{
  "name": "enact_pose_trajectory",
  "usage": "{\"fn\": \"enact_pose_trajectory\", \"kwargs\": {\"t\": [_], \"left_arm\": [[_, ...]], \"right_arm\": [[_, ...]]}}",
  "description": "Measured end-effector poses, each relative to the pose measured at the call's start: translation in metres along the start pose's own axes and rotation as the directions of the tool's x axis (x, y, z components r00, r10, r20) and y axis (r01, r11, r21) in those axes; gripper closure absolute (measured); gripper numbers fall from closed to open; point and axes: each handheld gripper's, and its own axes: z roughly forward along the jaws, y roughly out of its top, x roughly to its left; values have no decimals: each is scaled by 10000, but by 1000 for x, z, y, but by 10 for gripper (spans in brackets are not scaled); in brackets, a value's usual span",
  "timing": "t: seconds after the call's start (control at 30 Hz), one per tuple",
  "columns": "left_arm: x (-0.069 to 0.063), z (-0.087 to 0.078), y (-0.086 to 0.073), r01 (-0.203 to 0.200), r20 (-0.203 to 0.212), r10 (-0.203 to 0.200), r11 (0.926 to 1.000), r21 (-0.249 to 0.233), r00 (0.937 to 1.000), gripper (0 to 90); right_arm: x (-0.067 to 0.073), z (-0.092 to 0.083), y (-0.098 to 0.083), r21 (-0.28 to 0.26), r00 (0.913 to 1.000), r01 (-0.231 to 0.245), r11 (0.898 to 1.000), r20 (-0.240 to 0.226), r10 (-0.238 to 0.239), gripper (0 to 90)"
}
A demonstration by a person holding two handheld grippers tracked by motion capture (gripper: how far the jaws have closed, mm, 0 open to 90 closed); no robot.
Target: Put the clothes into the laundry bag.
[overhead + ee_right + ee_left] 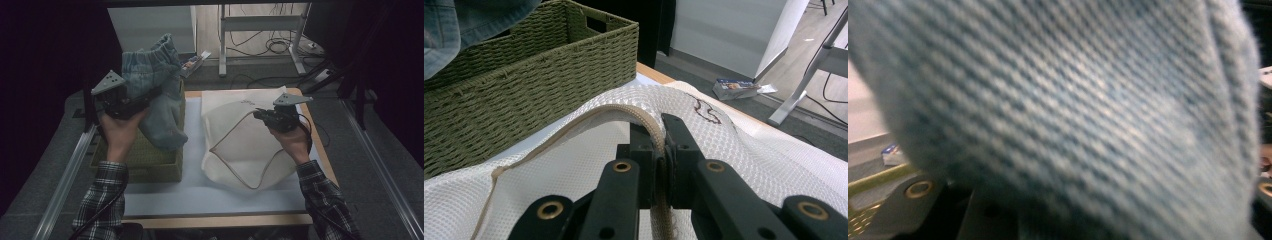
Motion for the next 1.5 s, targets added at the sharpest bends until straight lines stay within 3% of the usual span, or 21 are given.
{"fn": "enact_pose_trajectory", "kwargs": {"t": [0.4, 0.63, 0.97, 1.27, 1.5], "left_arm": [[-34, 11, -7, -228, 886, 255, 9992, -313, 9957, 655], [-53, 17, -7, -490, 1435, 536, 9982, -355, 9882, 654], [-75, 33, -26, -495, 2071, 543, 9984, -285, 9768, 654], [-93, 38, -38, -482, 2656, 541, 9984, -287, 9626, 653], [-112, 44, -52, -356, 3228, 432, 9989, -292, 9455, 653]], "right_arm": [[1, 1, 0, 27, 10000, 28, 10000, 0, -28, 833], [1, 1, 0, 20, 10000, 16, 10000, -10, -16, 833], [1, 2, -1, 7, 10000, 26, 10000, 5, -26, 833], [1, 3, -1, 13, 10000, 11, 10000, 4, -11, 833], [1, 3, 0, 29, 10000, 7, 10000, -9, -7, 833]]}}
